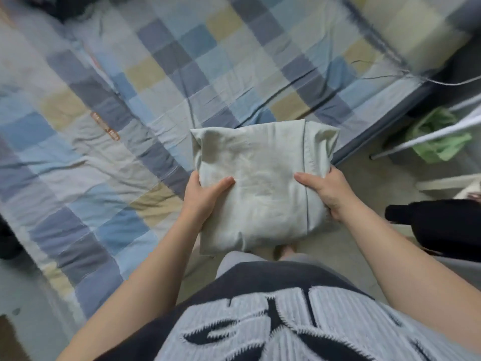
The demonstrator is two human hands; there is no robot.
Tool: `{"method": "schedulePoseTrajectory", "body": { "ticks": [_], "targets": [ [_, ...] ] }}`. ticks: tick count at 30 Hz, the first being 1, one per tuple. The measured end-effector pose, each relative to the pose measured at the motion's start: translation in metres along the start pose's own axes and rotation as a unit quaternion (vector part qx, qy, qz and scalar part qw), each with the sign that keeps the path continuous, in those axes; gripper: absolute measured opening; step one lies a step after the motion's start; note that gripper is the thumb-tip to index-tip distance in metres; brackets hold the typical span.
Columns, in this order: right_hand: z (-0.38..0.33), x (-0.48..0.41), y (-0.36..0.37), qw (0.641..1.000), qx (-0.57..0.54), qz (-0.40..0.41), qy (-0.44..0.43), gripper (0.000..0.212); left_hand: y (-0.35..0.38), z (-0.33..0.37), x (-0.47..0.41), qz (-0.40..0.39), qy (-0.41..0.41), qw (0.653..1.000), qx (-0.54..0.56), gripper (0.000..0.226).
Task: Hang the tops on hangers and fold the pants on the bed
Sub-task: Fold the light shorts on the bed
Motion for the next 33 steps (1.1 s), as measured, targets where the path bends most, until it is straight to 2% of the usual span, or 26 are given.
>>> {"method": "schedulePoseTrajectory", "body": {
  "ticks": [4, 9, 14, 18, 23, 26, 30, 33],
  "targets": [
    [-0.021, 0.032, -0.085, 0.992, -0.089, 0.074, -0.040, 0.040, 0.056, 0.068, 0.036, -0.070, 0.090, 0.993, -0.013, 0.065],
    [-0.017, 0.068, -0.212, 0.971, -0.169, 0.153, -0.067, 0.044, 0.151, 0.137, 0.112, -0.147, 0.194, 0.970, -0.024, 0.057],
    [0.006, 0.105, -0.357, 0.938, -0.222, 0.240, -0.116, 0.037, 0.267, 0.173, 0.216, -0.225, 0.262, 0.938, -0.021, 0.060],
    [0.036, 0.139, -0.473, 0.904, -0.254, 0.314, -0.144, 0.037, 0.366, 0.191, 0.312, -0.303, 0.312, 0.900, -0.024, 0.068],
    [0.085, 0.194, -0.585, 0.840, -0.303, 0.427, -0.141, 0.051, 0.473, 0.207, 0.427, -0.409, 0.365, 0.835, -0.041, 0.065],
    [0.116, 0.229, -0.633, 0.793, -0.326, 0.497, -0.133, 0.049, 0.529, 0.209, 0.490, -0.476, 0.377, 0.791, -0.067, 0.062],
    [0.159, 0.275, -0.679, 0.727, -0.362, 0.574, -0.105, 0.041, 0.598, 0.201, 0.577, -0.569, 0.388, 0.719, -0.093, 0.064],
    [0.192, 0.308, -0.706, 0.665, -0.393, 0.630, -0.076, 0.057, 0.645, 0.188, 0.644, -0.635, 0.391, 0.656, -0.115, 0.058]
  ]
}}
Point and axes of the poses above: each hand's wrist, its own x-axis away from the middle knuckle, its own y-axis out of the palm, z = x × y, the point moved 5 cm from there along -x, towards the middle knuckle, and after that the axes turned 11 degrees about z, right-handed, at the moved point
